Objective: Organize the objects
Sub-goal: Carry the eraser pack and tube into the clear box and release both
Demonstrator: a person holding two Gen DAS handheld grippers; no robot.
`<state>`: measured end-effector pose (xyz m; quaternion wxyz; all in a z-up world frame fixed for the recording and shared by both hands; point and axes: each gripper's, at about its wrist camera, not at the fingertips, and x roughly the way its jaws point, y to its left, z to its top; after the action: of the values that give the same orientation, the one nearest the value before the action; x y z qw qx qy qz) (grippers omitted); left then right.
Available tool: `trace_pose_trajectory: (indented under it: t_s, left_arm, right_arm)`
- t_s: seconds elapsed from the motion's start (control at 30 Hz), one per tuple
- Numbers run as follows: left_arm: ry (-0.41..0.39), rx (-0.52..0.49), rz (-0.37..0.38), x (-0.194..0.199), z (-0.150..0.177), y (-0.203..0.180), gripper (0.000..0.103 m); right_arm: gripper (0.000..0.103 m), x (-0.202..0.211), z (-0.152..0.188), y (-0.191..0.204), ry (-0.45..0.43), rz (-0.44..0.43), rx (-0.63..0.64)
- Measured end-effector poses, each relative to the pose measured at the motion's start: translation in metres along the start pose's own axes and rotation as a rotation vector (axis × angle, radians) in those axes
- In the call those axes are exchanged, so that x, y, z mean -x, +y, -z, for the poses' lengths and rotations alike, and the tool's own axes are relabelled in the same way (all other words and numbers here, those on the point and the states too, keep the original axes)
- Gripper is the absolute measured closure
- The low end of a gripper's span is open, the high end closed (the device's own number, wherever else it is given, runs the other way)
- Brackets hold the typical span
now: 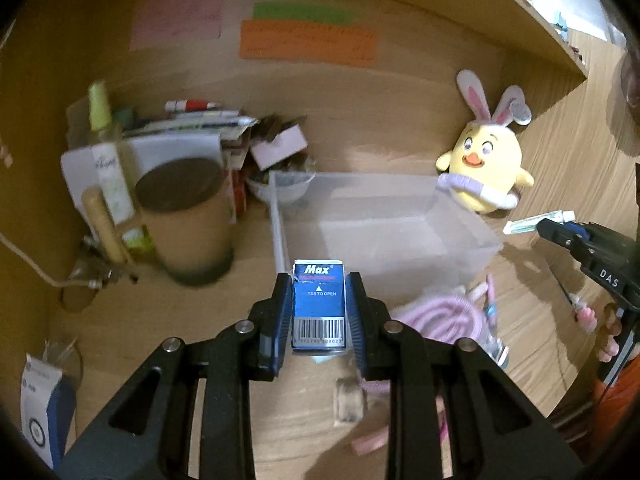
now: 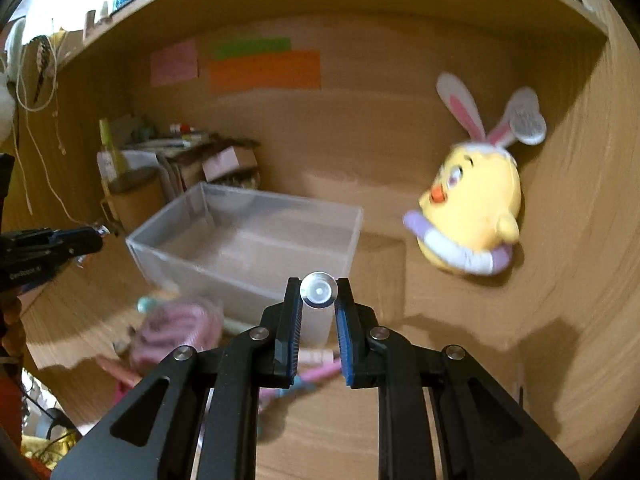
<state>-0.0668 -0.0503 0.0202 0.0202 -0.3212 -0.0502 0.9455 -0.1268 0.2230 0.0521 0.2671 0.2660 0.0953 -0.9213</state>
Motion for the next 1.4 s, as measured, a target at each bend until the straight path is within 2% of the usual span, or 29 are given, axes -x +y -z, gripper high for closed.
trace_pose_trajectory:
  t_s: [0.33, 0.7, 0.87, 1.17, 1.23, 1.3, 1.4]
  left_arm:
    - [0.0, -0.021, 0.013, -0.022, -0.034, -0.014, 0.076]
    - [0.107, -0.038, 0.02, -0.079, -0.049, -0.02, 0.076]
    - [0.167, -0.047, 0.02, -0.105, -0.048, -0.021, 0.076]
    - [0.215, -0.049, 0.023, -0.125, -0.046, -0.02, 0.076]
    - [0.217, -0.049, 0.025, -0.124, -0.046, -0.02, 0.076]
    - [0.213, -0.053, 0.028, -0.121, -0.047, -0.021, 0.073]
    - [0.2, -0.049, 0.027, -0.112, -0.049, -0.021, 0.057]
  right_arm:
    - [0.088, -0.038, -0.024, 0.028, -0.002, -0.081, 0.021]
    - [0.088, -0.11, -0.028, 0.046, 0.131, -0.144, 0.042]
    - [0.088, -0.13, -0.025, 0.043, 0.18, -0.132, 0.045]
    - [0.088, -0.148, -0.02, 0.029, 0.241, -0.059, 0.048]
    - [0.084, -0.149, -0.021, 0.026, 0.252, -0.049, 0.045]
    - [0.068, -0.145, -0.021, 0.021, 0.249, -0.037, 0.04]
    - [0.055, -0.13, -0.023, 0.018, 0.211, 0.009, 0.045]
